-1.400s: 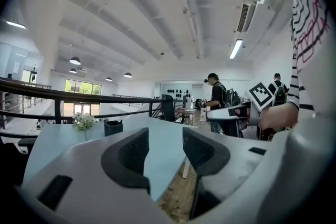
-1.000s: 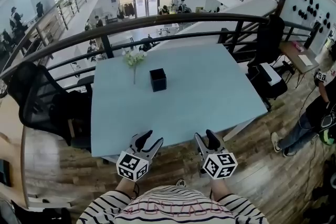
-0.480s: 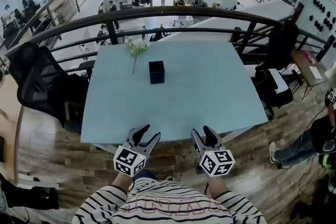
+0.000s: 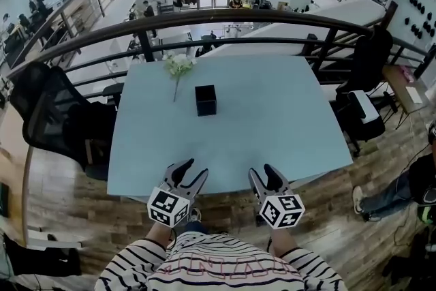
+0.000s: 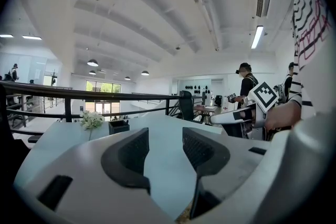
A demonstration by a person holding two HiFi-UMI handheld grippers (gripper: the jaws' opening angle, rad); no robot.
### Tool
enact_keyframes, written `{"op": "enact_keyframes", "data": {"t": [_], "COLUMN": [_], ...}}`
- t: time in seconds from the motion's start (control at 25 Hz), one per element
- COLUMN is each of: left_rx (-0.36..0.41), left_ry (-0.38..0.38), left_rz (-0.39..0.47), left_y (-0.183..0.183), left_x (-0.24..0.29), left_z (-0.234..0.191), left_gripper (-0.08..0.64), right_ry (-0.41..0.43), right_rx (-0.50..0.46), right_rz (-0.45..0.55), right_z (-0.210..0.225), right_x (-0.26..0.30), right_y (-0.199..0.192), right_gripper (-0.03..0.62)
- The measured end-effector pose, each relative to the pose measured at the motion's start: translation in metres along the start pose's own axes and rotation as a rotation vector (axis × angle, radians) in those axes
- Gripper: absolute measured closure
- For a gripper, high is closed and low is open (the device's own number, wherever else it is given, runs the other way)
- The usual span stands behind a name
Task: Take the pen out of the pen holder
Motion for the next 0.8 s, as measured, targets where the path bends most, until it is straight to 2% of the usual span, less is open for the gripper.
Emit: {"op": "enact_keyframes", "data": {"t": [0.24, 0.8], "left_rx": [0.008, 0.072], "left_ry": [-0.006, -0.102], "left_rz": [0.009, 0.019], "left_y": [0.000, 0.000], "left_x": [0.023, 0.083], "left_z": [-0.048, -0.146], "left_gripper": [0.380, 0.371], "right_ry": [-0.030, -0.136], "right_rx": [0.003, 0.055], "right_rz": [0.016, 0.073], "right_z": [-0.006, -0.020], "right_x": [0.037, 0.115], "right_y": [0.011, 0.016], "right_gripper": [0.377, 0.377]}}
Point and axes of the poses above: the fingertips, and each gripper's own axes: x forward along the fingers, z to its right, y out of its top, the point moved 1 cm from there along -x, backward along the fingers, and after that the axes turned 15 degrees about x, right-handed, at the moved point
